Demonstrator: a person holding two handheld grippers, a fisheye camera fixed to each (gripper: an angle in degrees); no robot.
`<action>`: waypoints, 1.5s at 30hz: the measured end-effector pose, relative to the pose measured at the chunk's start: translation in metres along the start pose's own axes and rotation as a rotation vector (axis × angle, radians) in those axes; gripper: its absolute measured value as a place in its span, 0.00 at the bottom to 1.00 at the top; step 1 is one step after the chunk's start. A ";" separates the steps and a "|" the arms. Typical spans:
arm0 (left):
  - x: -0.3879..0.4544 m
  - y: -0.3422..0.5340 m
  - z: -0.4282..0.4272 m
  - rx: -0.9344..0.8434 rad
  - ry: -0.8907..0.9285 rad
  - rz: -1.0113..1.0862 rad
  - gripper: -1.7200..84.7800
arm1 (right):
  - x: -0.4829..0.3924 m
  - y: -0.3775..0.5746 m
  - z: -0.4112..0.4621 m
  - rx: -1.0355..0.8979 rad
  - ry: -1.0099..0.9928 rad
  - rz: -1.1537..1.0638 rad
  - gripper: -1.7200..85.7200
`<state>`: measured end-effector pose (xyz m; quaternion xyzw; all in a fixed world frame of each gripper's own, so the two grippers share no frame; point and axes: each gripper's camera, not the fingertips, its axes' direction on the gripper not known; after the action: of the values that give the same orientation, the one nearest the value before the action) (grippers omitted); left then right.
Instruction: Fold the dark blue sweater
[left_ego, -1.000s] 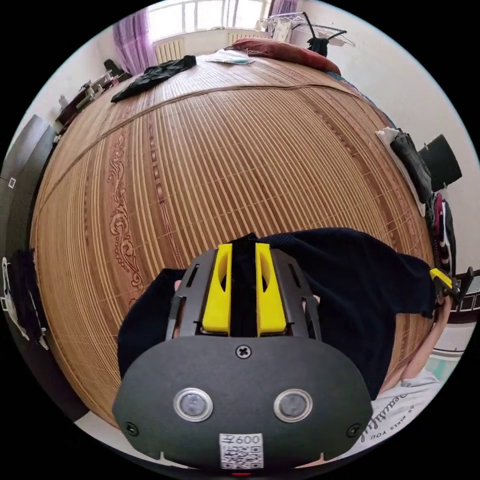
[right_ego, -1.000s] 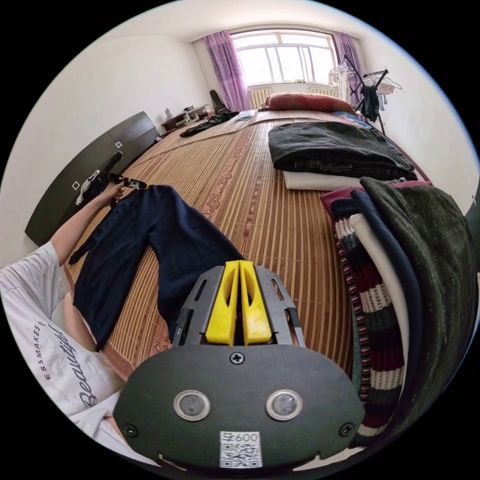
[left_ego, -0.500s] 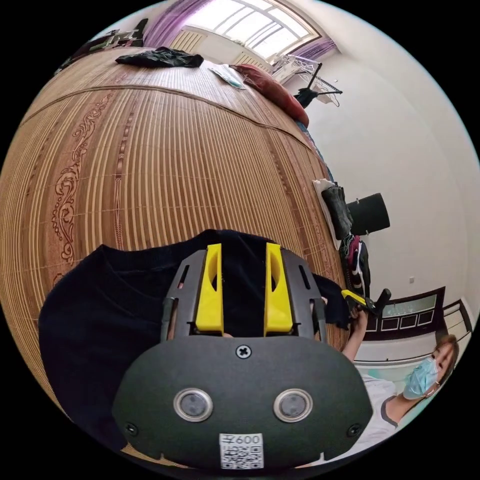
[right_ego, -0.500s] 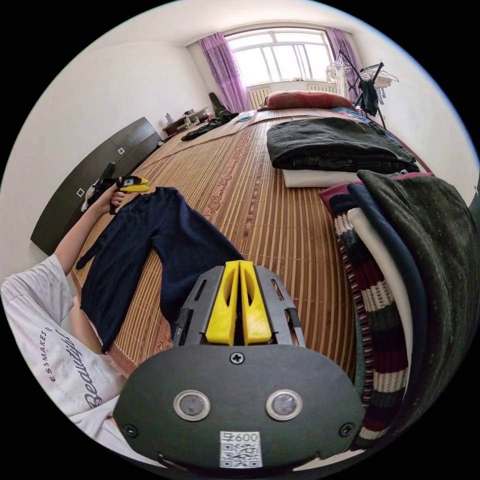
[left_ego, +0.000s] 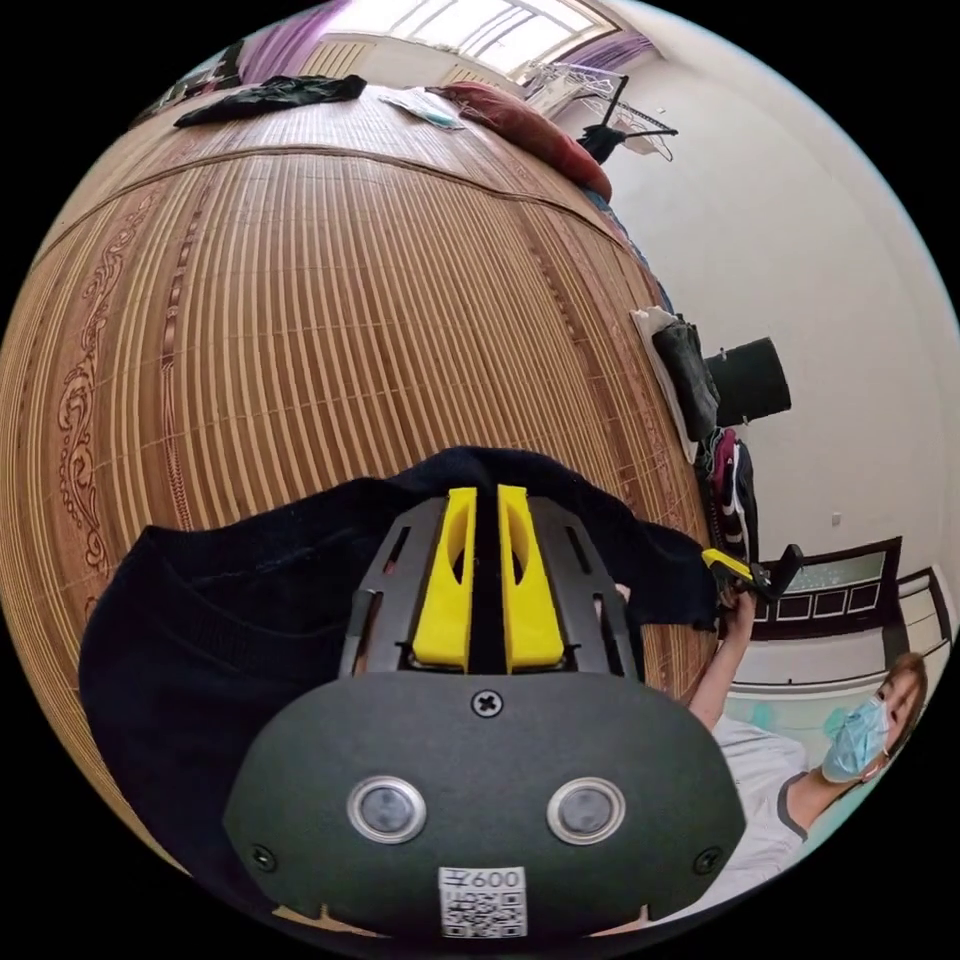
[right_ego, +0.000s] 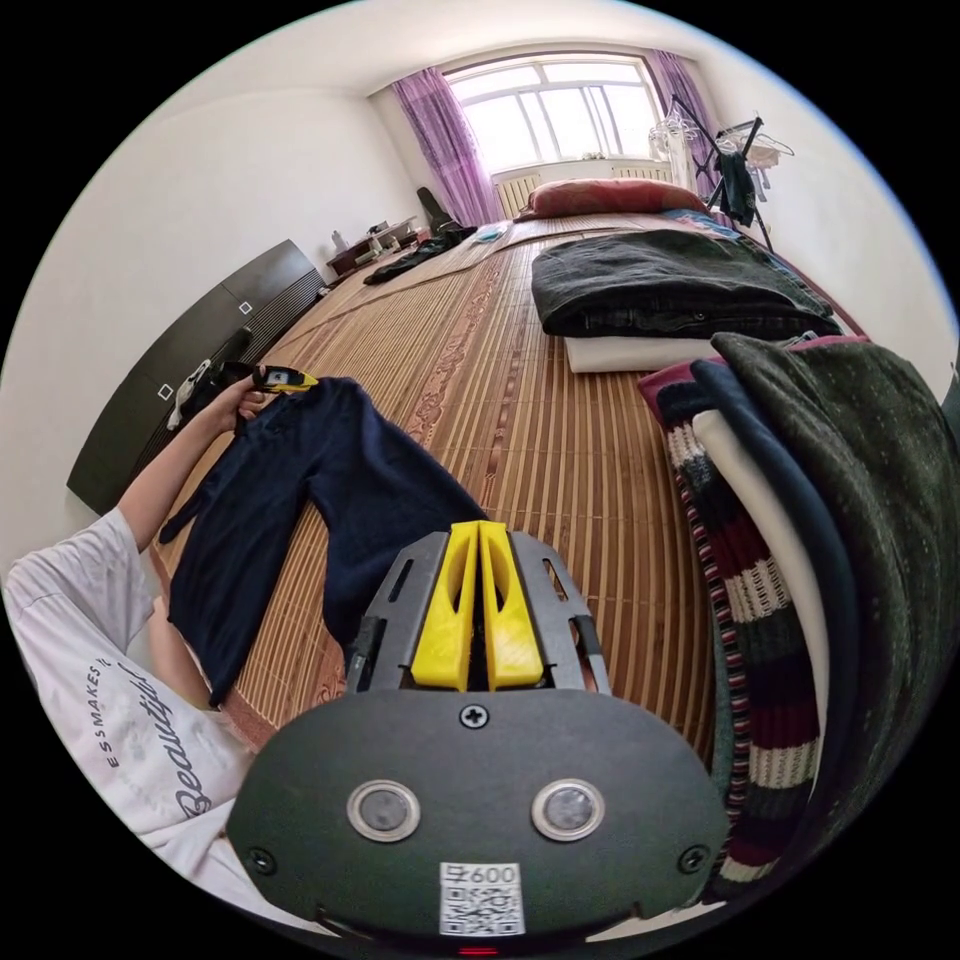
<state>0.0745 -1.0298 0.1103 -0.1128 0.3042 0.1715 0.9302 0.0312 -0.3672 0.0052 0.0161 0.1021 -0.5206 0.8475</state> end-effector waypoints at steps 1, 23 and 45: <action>0.007 0.000 0.000 -0.005 -0.023 0.022 0.05 | -0.001 0.000 0.000 0.000 0.001 0.000 0.01; 0.079 -0.022 0.015 0.035 -0.512 0.103 0.05 | -0.041 0.002 -0.017 0.039 0.380 -0.007 0.01; 0.103 -0.007 0.057 -0.065 0.039 0.172 0.03 | -0.012 0.000 -0.015 -0.065 0.034 -0.082 0.01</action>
<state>0.1853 -0.9923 0.0934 -0.1196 0.3252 0.2580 0.9019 0.0233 -0.3547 -0.0075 -0.0067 0.1341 -0.5511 0.8236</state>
